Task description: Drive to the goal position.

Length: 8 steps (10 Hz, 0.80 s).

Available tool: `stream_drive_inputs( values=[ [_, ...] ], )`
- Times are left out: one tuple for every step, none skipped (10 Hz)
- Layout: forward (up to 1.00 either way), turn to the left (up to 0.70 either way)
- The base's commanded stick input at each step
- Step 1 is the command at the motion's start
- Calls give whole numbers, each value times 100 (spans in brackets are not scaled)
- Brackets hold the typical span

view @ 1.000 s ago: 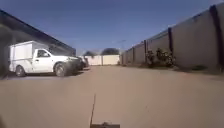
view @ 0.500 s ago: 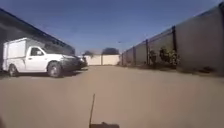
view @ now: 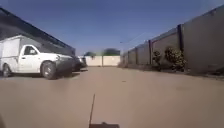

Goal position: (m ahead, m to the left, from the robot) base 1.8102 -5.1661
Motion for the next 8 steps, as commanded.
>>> stream_drive_inputs(
  values=[
    [100, 0],
    [100, 0],
    [100, 0],
    [100, 0],
    [100, 0],
    [100, 0],
    [100, 0],
    [100, 0]
  ],
)
